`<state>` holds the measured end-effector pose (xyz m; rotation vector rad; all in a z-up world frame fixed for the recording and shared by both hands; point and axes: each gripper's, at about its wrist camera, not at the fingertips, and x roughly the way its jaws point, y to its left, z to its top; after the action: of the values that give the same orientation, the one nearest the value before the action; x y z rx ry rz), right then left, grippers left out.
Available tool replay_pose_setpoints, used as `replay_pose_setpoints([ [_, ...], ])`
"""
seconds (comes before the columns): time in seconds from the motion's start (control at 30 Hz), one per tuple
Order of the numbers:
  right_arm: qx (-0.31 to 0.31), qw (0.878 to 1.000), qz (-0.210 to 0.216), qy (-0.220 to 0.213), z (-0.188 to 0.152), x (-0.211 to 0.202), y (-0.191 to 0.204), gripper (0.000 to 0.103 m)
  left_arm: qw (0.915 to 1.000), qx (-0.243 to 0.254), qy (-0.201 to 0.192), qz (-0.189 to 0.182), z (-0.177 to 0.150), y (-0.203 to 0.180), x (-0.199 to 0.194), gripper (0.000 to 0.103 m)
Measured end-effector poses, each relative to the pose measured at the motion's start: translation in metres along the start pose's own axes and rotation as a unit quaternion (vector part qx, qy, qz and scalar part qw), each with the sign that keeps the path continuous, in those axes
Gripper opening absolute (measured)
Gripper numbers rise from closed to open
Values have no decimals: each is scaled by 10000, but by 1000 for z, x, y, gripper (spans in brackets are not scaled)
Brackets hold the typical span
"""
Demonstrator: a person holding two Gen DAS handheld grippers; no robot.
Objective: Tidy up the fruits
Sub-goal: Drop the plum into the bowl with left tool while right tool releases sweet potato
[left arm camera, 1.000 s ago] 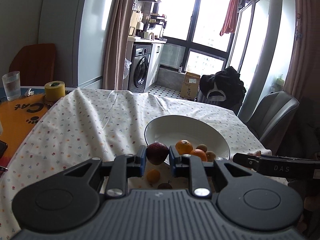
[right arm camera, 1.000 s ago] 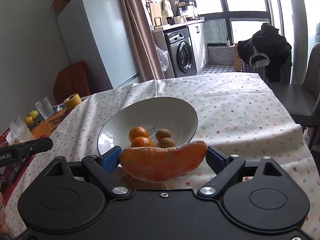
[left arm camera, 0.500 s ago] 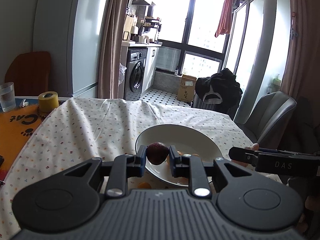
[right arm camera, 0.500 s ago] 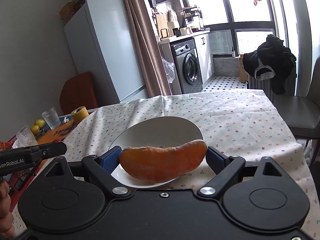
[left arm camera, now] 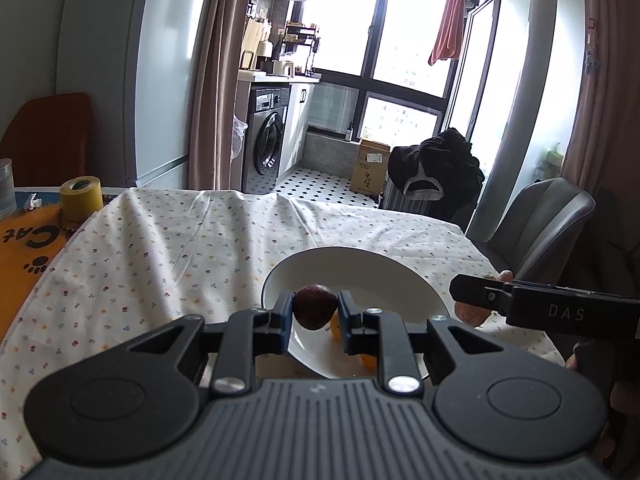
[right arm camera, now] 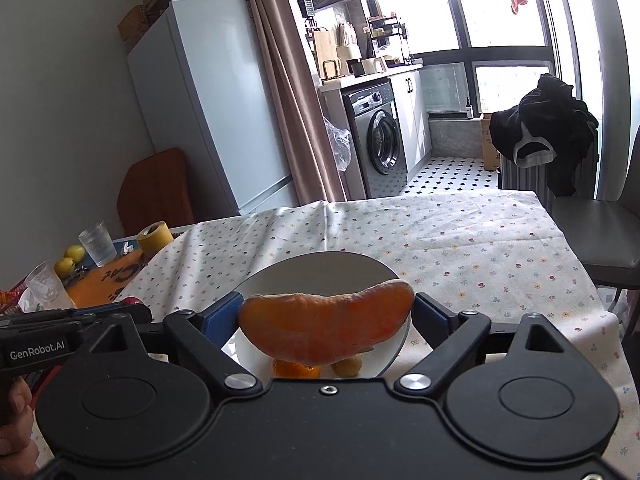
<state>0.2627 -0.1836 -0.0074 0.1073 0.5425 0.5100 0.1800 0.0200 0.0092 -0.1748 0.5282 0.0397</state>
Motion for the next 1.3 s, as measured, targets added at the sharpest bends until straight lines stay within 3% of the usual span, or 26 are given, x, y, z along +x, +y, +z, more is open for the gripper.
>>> replay_pose_setpoints([
  [0.7, 98, 9990, 62, 431, -11, 66, -12, 88, 9973, -169, 688, -193, -11, 16, 85, 22],
  [1.0, 94, 9991, 49, 409, -15, 73, -16, 88, 9954, -182, 889, -318, -20, 14, 101, 23],
  [1.3, 84, 9992, 60, 389, -14, 75, -16, 89, 9956, -303, 821, -323, -17, 20, 100, 28],
])
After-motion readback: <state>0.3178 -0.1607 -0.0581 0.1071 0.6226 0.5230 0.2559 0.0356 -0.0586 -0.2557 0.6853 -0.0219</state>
